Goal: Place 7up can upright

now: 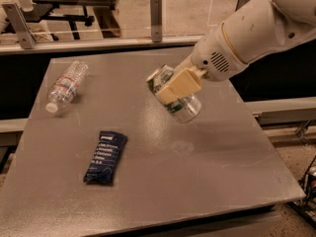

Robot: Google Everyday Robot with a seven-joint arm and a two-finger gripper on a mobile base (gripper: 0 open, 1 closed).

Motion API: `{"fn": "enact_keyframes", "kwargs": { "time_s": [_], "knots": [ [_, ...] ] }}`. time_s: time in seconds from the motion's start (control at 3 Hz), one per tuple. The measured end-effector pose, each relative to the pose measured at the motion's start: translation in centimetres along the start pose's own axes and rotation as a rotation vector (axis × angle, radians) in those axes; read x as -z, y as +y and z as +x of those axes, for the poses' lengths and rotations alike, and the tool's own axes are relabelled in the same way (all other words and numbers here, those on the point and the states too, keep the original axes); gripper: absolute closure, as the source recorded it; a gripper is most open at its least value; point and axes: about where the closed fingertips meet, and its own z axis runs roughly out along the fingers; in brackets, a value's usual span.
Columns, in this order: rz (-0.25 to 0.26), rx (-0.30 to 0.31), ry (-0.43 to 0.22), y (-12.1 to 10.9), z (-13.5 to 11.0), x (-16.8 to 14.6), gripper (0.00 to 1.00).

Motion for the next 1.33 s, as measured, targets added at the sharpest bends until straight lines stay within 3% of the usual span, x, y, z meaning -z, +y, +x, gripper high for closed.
{"fn": "enact_keyframes", "kwargs": {
  "time_s": [0.33, 1.33],
  "knots": [
    [-0.042, -0.001, -0.211, -0.2, 0.3, 0.1, 1.0],
    [-0.08, 0.052, -0.516, -0.7, 2.6, -0.2, 1.0]
  ]
}}
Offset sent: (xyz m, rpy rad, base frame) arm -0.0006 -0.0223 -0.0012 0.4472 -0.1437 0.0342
